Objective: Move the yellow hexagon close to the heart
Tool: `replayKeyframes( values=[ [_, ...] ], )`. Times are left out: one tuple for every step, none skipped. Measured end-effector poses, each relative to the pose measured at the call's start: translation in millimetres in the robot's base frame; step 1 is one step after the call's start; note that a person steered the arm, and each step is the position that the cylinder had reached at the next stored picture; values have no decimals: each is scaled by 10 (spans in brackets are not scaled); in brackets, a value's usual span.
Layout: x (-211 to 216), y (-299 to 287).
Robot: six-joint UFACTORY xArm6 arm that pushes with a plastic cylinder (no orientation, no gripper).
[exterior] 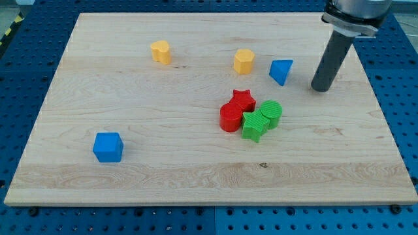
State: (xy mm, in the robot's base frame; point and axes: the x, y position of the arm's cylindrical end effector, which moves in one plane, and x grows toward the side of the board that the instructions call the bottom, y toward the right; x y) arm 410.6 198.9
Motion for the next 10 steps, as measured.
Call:
replayKeyframes(
  values=[
    [-53, -57],
    [-127, -162],
    [-134, -233],
    [-167, -336],
    [-246, -354],
    [-515, -354],
    [-666, -426],
    [-599, -633],
    [-598, -695],
    [-521, -844]
  ],
)
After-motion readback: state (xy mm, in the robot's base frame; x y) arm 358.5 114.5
